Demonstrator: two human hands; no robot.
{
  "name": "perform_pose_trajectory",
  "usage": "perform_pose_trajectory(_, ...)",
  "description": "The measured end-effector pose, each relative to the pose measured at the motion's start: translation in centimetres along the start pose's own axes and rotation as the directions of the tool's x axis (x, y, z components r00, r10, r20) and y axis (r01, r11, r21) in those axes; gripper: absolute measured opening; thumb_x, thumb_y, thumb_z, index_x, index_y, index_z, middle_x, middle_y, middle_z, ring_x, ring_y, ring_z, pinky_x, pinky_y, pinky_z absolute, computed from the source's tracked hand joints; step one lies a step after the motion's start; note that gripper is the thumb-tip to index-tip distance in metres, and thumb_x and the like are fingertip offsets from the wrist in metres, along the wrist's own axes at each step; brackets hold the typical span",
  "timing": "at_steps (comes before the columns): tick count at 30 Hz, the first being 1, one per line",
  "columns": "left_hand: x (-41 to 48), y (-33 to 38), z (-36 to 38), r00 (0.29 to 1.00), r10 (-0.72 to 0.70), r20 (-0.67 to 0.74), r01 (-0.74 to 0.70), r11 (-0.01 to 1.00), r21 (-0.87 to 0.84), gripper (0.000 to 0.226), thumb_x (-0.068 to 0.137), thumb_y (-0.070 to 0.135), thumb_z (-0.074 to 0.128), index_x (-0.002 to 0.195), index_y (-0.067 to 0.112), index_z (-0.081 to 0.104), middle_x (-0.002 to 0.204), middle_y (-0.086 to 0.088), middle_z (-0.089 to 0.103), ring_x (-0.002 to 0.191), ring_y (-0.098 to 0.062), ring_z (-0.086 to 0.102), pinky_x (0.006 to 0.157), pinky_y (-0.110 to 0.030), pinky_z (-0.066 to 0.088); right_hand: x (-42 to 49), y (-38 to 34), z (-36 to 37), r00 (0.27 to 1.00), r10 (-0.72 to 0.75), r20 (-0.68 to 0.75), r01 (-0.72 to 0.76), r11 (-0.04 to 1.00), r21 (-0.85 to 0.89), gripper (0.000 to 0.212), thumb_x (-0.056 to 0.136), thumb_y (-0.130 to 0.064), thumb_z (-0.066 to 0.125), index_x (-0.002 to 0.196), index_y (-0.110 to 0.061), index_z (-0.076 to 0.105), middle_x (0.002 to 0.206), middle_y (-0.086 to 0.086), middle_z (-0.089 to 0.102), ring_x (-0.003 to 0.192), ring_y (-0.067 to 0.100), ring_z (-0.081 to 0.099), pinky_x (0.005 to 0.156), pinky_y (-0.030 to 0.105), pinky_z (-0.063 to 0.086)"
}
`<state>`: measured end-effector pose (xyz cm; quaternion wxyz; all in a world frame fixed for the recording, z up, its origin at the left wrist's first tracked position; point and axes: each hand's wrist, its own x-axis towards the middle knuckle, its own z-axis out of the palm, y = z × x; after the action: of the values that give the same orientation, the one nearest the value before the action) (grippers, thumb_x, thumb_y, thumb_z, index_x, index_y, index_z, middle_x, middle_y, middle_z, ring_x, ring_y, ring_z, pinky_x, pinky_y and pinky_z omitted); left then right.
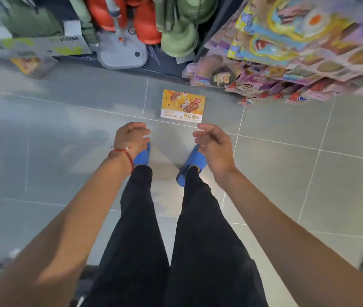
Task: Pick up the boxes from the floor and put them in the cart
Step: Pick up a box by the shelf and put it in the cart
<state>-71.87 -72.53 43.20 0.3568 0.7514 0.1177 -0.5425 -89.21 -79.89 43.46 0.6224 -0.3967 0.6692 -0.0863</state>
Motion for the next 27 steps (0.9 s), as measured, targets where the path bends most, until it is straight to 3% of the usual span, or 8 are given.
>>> perform_pose_trajectory(4, 4.5, -3.0, 1.8, 1.0, -0.021, -0.012, 0.021, 0.999, -0.04, 0.023, 0.103, -0.001, 0.036, 0.105, 0.009, 0.058, 0.113, -0.017, 0.059, 0.102, -0.03, 0.056, 0.099, -0.043, 0.047, 5.8, 2.0, 0.3, 0.999, 0.042, -0.034, -0.044, 0.996, -0.071, 0.026, 0.102, -0.001, 0.053, 0.121, -0.01, 0.069, 0.103, 0.006, 0.071, 0.097, 0.022, 0.062, 0.085, 0.031, 0.049)
perform_pose_trajectory(9, 11.0, -6.1, 3.4, 0.995, -0.074, -0.062, 0.073, 0.997, -0.007, 0.018, 0.103, 0.002, 0.044, 0.11, 0.011, 0.057, 0.103, -0.014, 0.062, 0.085, -0.025, 0.06, 0.059, -0.018, 0.044, 12.5, 5.5, 1.1, 0.991, 0.105, -0.083, -0.109, 0.993, -0.05, 0.025, 0.099, -0.002, 0.055, 0.117, -0.013, 0.07, 0.101, 0.004, 0.072, 0.095, 0.019, 0.065, 0.096, 0.037, 0.055)
perform_pose_trajectory(12, 15.5, -8.0, 4.3, 0.996, -0.071, -0.044, 0.071, 0.997, 0.0, 0.022, 0.101, -0.002, 0.045, 0.092, 0.012, 0.06, 0.085, -0.013, 0.058, 0.063, -0.014, 0.057, 0.045, -0.011, 0.041, 16.9, 8.4, 1.7, 0.988, 0.117, -0.1, -0.125, 0.99, -0.072, 0.023, 0.1, -0.006, 0.058, 0.116, -0.014, 0.071, 0.113, 0.011, 0.073, 0.095, 0.018, 0.064, 0.095, 0.037, 0.055)
perform_pose_trajectory(14, 18.8, -9.2, 5.1, 0.997, -0.06, -0.046, 0.063, 0.997, 0.045, 0.022, 0.099, -0.002, 0.048, 0.09, 0.012, 0.063, 0.091, -0.02, 0.06, 0.07, -0.024, 0.055, 0.056, -0.016, 0.045, 20.2, 10.4, 2.1, 0.987, 0.108, -0.119, -0.12, 0.987, -0.104, 0.022, 0.1, -0.007, 0.058, 0.117, -0.013, 0.072, 0.115, 0.012, 0.071, 0.091, 0.016, 0.062, 0.083, 0.029, 0.054)
perform_pose_trajectory(16, 22.5, -10.3, 5.8, 0.996, -0.015, -0.089, 0.026, 0.991, 0.132, 0.02, 0.096, 0.002, 0.054, 0.106, 0.008, 0.07, 0.108, -0.025, 0.067, 0.085, -0.027, 0.056, 0.078, -0.027, 0.047, 23.4, 12.3, 2.5, 0.986, 0.097, -0.138, -0.115, 0.984, -0.133, 0.024, 0.1, -0.007, 0.056, 0.118, -0.011, 0.072, 0.105, 0.007, 0.069, 0.077, 0.008, 0.061, 0.065, 0.017, 0.05)
perform_pose_trajectory(18, 26.0, -11.0, 6.5, 0.993, 0.038, -0.108, -0.009, 0.968, 0.253, 0.024, 0.093, 0.012, 0.058, 0.113, 0.011, 0.072, 0.119, -0.019, 0.069, 0.102, -0.032, 0.063, 0.097, -0.032, 0.048, 26.6, 13.9, 2.9, 0.979, 0.094, -0.181, -0.127, 0.975, -0.18, 0.026, 0.099, -0.008, 0.055, 0.12, -0.011, 0.071, 0.098, 0.003, 0.067, 0.059, -0.002, 0.058, 0.05, 0.011, 0.044)
perform_pose_trajectory(23, 35.0, -12.1, 8.7, 0.982, 0.14, -0.123, -0.076, 0.903, 0.423, 0.026, 0.093, 0.02, 0.059, 0.115, 0.016, 0.071, 0.13, -0.01, 0.066, 0.122, -0.033, 0.058, 0.107, -0.034, 0.043, 34.3, 17.8, 4.1, 0.957, 0.116, -0.266, -0.179, 0.957, -0.229, 0.033, 0.097, -0.017, 0.062, 0.13, -0.013, 0.064, 0.124, 0.005, 0.067, 0.103, 0.02, 0.062, 0.085, 0.024, 0.046)
perform_pose_trajectory(27, 41.9, -12.8, 10.9, 0.974, 0.196, -0.111, -0.121, 0.871, 0.476, 0.041, 0.095, 0.033, 0.06, 0.132, 0.015, 0.06, 0.142, -0.008, 0.057, 0.131, -0.03, 0.05, 0.107, -0.03, 0.036, 40.2, 20.6, 5.2, 0.95, 0.096, -0.297, -0.181, 0.944, -0.275, 0.054, 0.098, -0.031, 0.063, 0.147, -0.017, 0.047, 0.147, 0.005, 0.051, 0.13, 0.027, 0.053, 0.1, 0.032, 0.042)
